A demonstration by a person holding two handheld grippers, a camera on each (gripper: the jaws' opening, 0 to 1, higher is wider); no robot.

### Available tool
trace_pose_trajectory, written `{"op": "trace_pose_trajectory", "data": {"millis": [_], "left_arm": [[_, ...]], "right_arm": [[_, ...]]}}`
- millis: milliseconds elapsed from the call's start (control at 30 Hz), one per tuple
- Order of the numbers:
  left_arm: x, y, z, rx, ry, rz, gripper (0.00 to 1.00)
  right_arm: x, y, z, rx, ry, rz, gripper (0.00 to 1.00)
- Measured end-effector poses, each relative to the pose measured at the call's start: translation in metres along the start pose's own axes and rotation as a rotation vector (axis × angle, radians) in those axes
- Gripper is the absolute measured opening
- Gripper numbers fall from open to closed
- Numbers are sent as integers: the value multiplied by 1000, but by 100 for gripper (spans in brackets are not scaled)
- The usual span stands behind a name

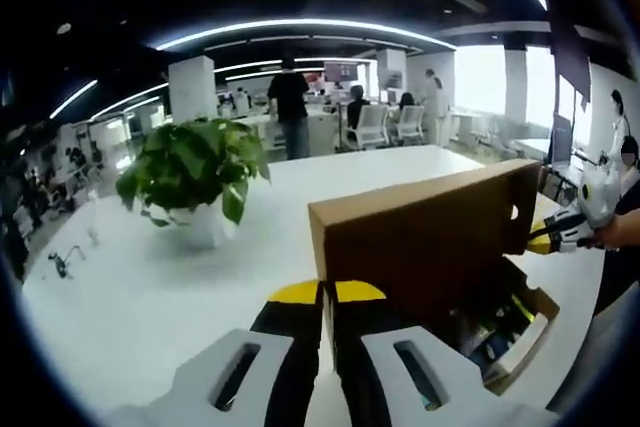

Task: Operate the shoe box by opening the lid, removing the specified soft item, and placing it in the target area until the item is outside and the box remains undamaged.

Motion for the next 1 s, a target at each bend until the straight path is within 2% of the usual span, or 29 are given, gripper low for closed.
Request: {"op": "trace_pose_trajectory", "data": {"millis": [400,567,800,1000], "left_arm": [[3,1,9,-16,-4,-7,0],[4,0,15,-6,-3,14,1],[-1,-22,21,54,-18,18,5],[-3,-41,22,93,-21,2,4]], "right_arm": [[-4,1,9,6,-13,29,2],[-5,1,9,5,-7,12,1],[-7,2,10,1,-4,11,1],[-9,4,12,2,-3,9,1]]}}
Point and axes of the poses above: the point that each gripper's makers call its tool centre point, and the gripper's own axes: z roughly forward along the fingers, x roughly to its left, y roughly out of its top, the point moved 7 cm from there along -z, roughly backward along the fingers, and after that the axes turned 4 degrees about z, right-handed, at the moved point
